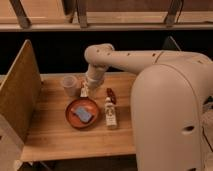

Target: Push the eraser across the table

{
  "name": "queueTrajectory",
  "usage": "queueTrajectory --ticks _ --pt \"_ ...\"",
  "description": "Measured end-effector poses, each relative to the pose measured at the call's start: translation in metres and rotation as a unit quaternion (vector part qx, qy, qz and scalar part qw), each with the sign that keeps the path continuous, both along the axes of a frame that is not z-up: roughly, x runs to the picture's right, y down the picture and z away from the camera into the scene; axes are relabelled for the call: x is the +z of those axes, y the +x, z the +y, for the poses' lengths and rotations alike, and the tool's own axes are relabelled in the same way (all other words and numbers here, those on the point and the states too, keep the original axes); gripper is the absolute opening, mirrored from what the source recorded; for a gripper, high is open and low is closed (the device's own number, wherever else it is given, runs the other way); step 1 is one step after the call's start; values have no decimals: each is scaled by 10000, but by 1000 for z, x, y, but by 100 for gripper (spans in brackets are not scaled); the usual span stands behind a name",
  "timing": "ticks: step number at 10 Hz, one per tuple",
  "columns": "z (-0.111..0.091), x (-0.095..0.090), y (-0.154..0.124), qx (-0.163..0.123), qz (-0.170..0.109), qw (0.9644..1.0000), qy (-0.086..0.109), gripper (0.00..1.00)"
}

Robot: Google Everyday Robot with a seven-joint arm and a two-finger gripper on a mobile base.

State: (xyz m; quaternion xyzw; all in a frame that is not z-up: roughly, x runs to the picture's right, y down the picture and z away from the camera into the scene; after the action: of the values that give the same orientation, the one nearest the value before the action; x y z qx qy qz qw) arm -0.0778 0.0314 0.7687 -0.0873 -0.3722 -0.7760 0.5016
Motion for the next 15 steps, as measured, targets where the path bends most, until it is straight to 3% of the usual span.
queueTrajectory --ticks 2,3,4,6,8,11,13,15 --pt "-27 17 2 182 219 9988 402 0" --pt "-47 31 3 395 413 9961 666 0" --pt "-71 52 -1 695 697 9905 958 0" --pt "-94 83 -23 1056 990 9817 1235 0" --pt "-101 101 -38 1256 1130 9766 1330 0" --pt "-103 103 -36 1281 1144 9758 1357 0" --pt "-103 113 -42 1355 1091 9758 1325 0" --pt "-87 126 -67 1360 1027 9799 1039 0"
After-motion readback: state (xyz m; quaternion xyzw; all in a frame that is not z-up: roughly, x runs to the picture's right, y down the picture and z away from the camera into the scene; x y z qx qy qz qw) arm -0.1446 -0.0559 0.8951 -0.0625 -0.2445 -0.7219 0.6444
